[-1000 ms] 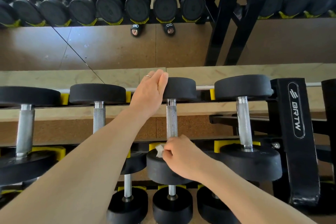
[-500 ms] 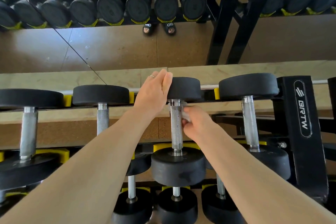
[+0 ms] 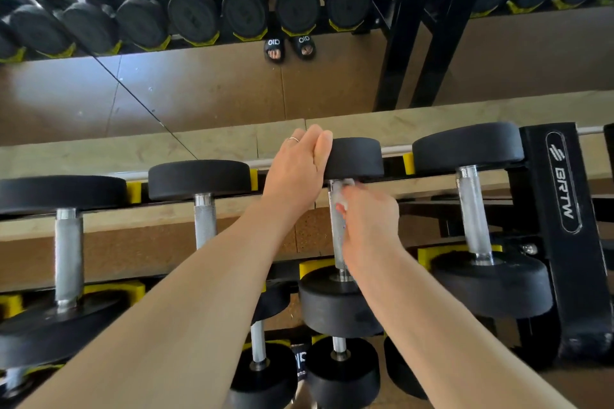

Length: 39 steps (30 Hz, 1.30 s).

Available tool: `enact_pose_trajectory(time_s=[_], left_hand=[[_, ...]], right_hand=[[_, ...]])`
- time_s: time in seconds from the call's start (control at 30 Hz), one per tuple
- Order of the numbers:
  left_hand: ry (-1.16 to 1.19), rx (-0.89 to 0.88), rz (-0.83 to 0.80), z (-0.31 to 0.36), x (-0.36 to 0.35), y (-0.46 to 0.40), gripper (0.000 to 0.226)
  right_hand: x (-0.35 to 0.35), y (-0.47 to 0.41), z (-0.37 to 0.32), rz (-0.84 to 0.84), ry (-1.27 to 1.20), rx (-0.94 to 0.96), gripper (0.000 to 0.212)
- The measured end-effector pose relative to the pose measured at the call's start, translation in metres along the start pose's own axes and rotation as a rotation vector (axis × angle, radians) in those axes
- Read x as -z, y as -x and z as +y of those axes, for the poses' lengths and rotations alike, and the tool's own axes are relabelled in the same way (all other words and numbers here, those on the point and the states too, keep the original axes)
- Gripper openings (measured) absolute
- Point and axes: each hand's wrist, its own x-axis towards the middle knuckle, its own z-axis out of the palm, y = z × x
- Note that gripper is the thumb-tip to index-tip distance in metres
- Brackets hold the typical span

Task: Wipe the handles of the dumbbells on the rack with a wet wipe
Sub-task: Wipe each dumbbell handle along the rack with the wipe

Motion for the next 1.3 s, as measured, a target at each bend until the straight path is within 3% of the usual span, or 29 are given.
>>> enact_pose_trajectory(time_s=[0.07, 0.13, 0.23, 0.27, 0.33, 0.4, 0.47, 0.53, 0.6, 0.67, 0.77, 0.9, 0.97, 1.03, 1.17, 1.3], left_hand=[[-0.019, 0.007, -0.02, -0.004, -0.001, -0.002, 0.02], [-0.026, 0.029, -0.005, -0.006, -0.003, -0.005, 0.029], [-0.052, 0.022, -0.01, -0.006, -0.003, -0.005, 0.035], [-0.05, 0.015, -0.017, -0.007, -0.002, -0.005, 0.035], [-0.044, 0.015, -0.022, -0.008, -0.002, -0.005, 0.035], [-0.041, 0.019, -0.021, -0.009, -0.003, -0.006, 0.036], [-0.034, 0.017, -0.012, -0.008, -0.002, -0.006, 0.038], [-0.034, 0.015, -0.01, -0.009, -0.002, -0.006, 0.039], [-0.036, 0.014, -0.015, -0.009, -0.002, -0.006, 0.038], [-0.027, 0.011, -0.009, -0.009, -0.003, -0.006, 0.037], [-0.012, 0.008, -0.011, -0.009, -0.004, -0.005, 0.037], [-0.021, 0.003, -0.014, -0.007, 0.001, -0.005, 0.036], [-0.023, 0.005, -0.021, -0.007, 0.0, -0.006, 0.037], [-0.022, 0.003, -0.021, -0.008, 0.0, -0.005, 0.038], [-0.032, -0.001, -0.011, -0.009, -0.002, -0.006, 0.038], [-0.059, 0.007, 0.006, -0.007, -0.003, -0.006, 0.038]], right_hand=[[-0.006, 0.014, 0.015, 0.006, 0.237, 0.307, 0.017], [-0.007, 0.007, 0.037, -0.089, 0.603, 0.626, 0.02], [0.014, -0.012, 0.043, -0.321, 1.201, 0.886, 0.036], [0.022, -0.015, 0.043, -0.382, 1.278, 0.923, 0.041], [0.037, -0.017, 0.04, -0.412, 1.197, 0.965, 0.042], [0.048, -0.014, 0.044, -0.223, 0.958, 0.901, 0.035], [0.048, -0.011, 0.051, 0.031, 0.706, 0.604, 0.028], [0.038, -0.012, 0.047, -0.008, 0.466, 0.08, 0.02], [0.032, -0.008, 0.047, -0.146, 0.364, -0.163, 0.023], [0.036, -0.003, 0.043, -0.167, 0.485, -0.109, 0.031], [0.047, 0.016, 0.043, -0.199, 0.658, 0.143, 0.019], [0.029, 0.029, 0.045, -0.496, 0.957, 0.396, 0.033], [0.022, 0.024, 0.044, -0.606, 1.168, 0.367, 0.033], [0.023, 0.019, 0.043, -0.658, 1.228, 0.328, 0.033], [0.046, 0.013, 0.039, -0.641, 1.178, 0.329, 0.028], [0.082, -0.008, 0.049, -0.526, 1.063, 0.159, 0.027]])
